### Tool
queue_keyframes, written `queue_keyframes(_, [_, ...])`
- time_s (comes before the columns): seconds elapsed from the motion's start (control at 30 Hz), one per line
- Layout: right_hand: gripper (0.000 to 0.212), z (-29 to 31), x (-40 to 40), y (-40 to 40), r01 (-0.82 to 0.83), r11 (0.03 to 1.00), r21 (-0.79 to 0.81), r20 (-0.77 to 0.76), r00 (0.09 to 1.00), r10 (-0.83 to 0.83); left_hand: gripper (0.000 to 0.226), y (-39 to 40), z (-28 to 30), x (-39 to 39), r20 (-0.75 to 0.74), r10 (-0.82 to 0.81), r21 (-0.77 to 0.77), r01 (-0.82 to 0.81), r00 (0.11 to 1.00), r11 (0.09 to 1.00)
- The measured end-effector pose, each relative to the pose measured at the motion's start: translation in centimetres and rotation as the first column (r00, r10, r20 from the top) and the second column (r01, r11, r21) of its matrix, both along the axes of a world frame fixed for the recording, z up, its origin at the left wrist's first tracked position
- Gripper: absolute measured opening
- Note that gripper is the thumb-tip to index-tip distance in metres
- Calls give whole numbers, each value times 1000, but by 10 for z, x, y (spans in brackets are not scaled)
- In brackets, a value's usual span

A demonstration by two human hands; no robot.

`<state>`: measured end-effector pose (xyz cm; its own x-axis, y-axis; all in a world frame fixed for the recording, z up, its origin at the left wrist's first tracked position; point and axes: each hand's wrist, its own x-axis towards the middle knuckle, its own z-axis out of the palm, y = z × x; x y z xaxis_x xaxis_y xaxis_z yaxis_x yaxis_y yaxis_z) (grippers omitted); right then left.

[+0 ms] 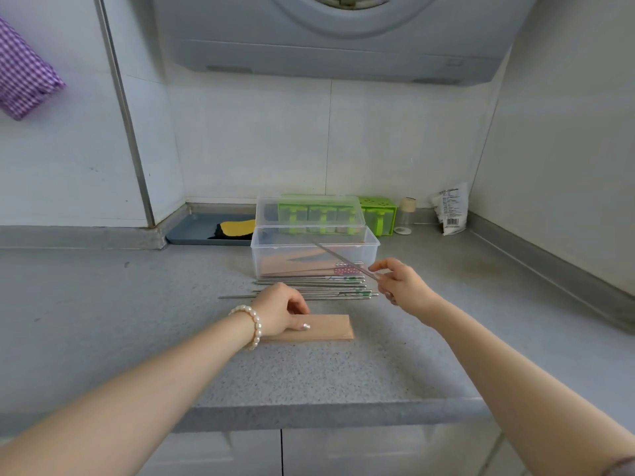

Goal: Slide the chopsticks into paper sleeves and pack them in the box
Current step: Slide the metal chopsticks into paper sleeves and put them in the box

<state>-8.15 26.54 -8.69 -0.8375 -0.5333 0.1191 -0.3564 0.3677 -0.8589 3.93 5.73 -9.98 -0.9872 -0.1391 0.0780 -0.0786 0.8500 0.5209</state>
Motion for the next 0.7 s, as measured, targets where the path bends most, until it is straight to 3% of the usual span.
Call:
queue_keyframes(0.17, [18,-2,18,-6,-49,999,20,53,997,47,13,-2,4,1,-39,10,72,-7,999,997])
queue_keyframes(0.27, [13,1,27,-9,-87,982,-166,183,976,117,4,-2,15,4,-43,-3,89,7,999,996])
queue_keyframes(0.37, [16,8,31,-10,-65,948,-312,262,953,152,15,-2,27,10,-89,23,60,-18,996,998])
queue_keyframes(0.53, [16,18,47,-21,-23,873,-487,358,907,224,15,13,36,24,-168,-41,-126,20,985,992])
queue_keyframes(0.7, [13,27,55,-31,-30,780,-625,281,924,261,5,20,31,28,-216,-97,-182,57,972,982])
